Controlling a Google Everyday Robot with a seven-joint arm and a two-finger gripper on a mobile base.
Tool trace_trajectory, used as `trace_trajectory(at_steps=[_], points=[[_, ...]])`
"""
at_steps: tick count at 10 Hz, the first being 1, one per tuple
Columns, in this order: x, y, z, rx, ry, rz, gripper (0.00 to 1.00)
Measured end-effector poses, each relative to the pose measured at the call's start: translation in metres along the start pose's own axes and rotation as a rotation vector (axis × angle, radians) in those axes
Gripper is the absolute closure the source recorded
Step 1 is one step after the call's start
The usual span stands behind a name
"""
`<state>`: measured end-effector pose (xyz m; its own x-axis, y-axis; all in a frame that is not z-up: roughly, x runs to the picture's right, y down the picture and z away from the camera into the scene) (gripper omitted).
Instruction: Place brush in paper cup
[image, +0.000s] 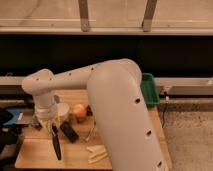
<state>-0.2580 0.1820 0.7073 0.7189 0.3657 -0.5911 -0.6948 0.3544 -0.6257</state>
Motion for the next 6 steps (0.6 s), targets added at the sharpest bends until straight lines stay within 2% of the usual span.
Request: trace_trajectory(at_steps=[1, 3, 6], points=[[0.000, -0.001, -0.007, 0.007, -0.011, 0.000, 1.00], [0.000, -0.024, -0.028, 0.022, -0.039, 0.033, 1.00], [0.003, -0.058, -0.053, 0.045, -0.033, 0.097, 1.00]])
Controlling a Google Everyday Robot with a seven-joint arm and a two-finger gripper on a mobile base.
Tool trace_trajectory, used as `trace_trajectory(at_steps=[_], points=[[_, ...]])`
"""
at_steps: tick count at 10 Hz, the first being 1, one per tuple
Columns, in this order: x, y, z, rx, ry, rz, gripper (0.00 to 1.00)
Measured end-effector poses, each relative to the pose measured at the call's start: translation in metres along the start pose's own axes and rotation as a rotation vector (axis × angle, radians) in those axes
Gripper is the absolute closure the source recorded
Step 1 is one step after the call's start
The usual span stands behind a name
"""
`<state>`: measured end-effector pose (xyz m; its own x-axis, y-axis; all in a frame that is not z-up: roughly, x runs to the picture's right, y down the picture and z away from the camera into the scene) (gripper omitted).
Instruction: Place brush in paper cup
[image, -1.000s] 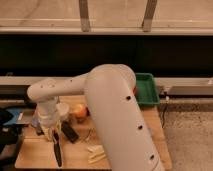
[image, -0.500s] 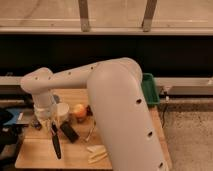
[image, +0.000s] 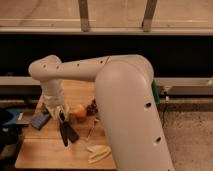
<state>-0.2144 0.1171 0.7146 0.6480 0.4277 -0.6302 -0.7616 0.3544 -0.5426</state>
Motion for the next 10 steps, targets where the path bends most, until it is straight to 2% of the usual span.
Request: trace_trajectory(at_steps=[3, 6, 10], points=[[-0.002, -0.016, -0.010, 0.019, 0.051, 0.029, 1.00], [-0.005, -0.020, 0.001, 0.008, 0.081, 0.035, 1.00], [-0.024, -0.029, 0.007, -0.006, 0.086, 0.025, 1.00]])
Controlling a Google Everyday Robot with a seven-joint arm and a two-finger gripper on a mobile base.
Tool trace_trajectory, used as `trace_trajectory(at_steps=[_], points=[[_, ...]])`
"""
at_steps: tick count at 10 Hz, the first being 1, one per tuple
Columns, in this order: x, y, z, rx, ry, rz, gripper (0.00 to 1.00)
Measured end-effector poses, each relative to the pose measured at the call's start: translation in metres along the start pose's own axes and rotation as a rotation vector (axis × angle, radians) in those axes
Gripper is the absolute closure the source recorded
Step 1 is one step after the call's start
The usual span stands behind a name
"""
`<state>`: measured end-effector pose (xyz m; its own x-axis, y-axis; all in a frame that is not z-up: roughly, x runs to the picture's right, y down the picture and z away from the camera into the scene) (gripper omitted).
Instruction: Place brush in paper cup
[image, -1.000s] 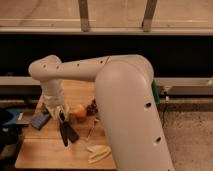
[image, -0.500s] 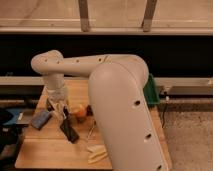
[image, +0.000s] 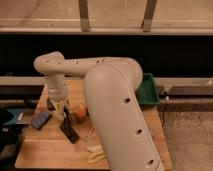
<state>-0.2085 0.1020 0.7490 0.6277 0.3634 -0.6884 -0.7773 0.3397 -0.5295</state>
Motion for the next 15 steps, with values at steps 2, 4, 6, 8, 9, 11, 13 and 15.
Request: trace_trajectory(at_steps=[2, 4, 6, 8, 9, 11, 13, 15], points=[[-0.005, -0.009, -0.008, 0.008, -0.009, 0.005, 1.00], [-0.010, -0.010, -0.013, 0.012, -0.020, -0.001, 1.00], [-0.018, -0.015, -0.013, -0.007, -0.052, -0.010, 1.00], [-0.036, -0.012, -0.009, -0.034, -0.074, -0.036, 0.95], [-0.046, -0.008, -0.006, -0.048, -0.077, -0.052, 0.83], [-0.051, -0.010, 0.000, -0.067, -0.076, -0.061, 0.63], [-0.052, -0.010, 0.006, -0.077, -0.071, -0.066, 0.44], [-0.051, -0.009, 0.009, -0.083, -0.076, -0.069, 0.26]])
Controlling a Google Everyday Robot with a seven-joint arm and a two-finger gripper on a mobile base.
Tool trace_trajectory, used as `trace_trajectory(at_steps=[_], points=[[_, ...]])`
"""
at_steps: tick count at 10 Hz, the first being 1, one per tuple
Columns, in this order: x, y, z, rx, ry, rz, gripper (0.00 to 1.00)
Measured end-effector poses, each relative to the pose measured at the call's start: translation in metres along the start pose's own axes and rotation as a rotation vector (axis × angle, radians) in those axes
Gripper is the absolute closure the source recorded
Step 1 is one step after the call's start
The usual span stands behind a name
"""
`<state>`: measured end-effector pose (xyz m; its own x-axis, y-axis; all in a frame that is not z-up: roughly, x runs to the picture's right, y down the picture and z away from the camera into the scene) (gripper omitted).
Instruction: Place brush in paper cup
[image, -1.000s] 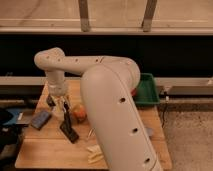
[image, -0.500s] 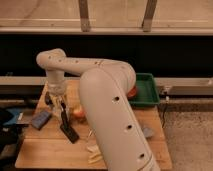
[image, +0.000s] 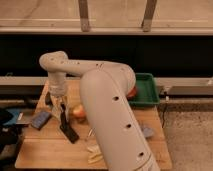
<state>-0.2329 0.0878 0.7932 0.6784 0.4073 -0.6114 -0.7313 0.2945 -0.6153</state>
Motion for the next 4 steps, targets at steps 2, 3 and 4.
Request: trace_trajectory(at_steps=[2, 3, 4], points=[[-0.0003, 0.0009, 0.0005, 0.000, 0.000, -0.001, 0.25], [-0.0008, 0.0009, 0.0006, -0.001, -0.002, -0.001, 0.25], [-0.0019, 0.0023, 0.0007, -0.001, -0.004, -0.003, 0.25]])
